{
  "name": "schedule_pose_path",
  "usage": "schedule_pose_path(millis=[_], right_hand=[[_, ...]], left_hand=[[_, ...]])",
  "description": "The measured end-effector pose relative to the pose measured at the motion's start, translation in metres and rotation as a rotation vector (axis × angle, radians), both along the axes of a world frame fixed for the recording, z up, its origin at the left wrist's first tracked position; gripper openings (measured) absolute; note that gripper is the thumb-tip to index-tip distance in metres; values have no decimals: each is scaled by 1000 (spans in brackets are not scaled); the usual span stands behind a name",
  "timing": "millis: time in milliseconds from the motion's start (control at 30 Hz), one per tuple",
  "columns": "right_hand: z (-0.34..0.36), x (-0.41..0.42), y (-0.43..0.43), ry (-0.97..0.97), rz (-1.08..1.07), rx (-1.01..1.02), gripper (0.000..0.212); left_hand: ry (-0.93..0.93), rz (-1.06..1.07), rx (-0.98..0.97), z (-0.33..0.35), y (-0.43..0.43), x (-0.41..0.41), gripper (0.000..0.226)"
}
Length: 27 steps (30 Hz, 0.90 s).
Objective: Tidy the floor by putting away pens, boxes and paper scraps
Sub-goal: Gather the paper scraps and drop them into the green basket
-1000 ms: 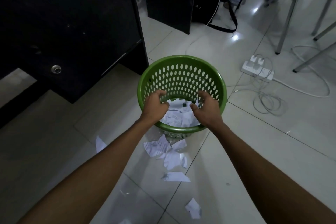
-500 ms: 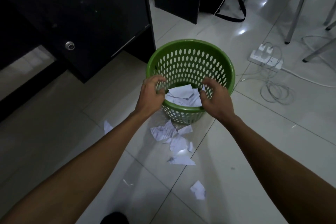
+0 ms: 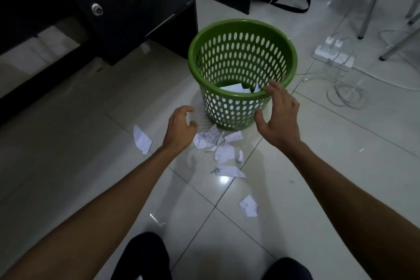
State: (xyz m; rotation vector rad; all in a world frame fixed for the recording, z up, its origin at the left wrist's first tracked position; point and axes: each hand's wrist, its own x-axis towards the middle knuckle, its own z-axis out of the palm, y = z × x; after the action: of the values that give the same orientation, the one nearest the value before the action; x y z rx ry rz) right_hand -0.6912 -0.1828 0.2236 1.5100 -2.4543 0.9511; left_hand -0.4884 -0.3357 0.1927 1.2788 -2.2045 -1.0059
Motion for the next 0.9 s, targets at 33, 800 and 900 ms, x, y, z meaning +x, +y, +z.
schedule_pose_path(millis=[33, 800, 900], right_hand=[[-6, 5, 8, 8, -15, -11, 53], [-209, 109, 161, -414, 75, 814, 48], [-216, 99, 153, -415, 132, 759, 46]], left_hand=[[-24, -7, 17, -10, 5, 8, 38], [-301, 7, 242, -180, 79, 141, 46], [-345, 33, 219, -189, 60, 145, 52]])
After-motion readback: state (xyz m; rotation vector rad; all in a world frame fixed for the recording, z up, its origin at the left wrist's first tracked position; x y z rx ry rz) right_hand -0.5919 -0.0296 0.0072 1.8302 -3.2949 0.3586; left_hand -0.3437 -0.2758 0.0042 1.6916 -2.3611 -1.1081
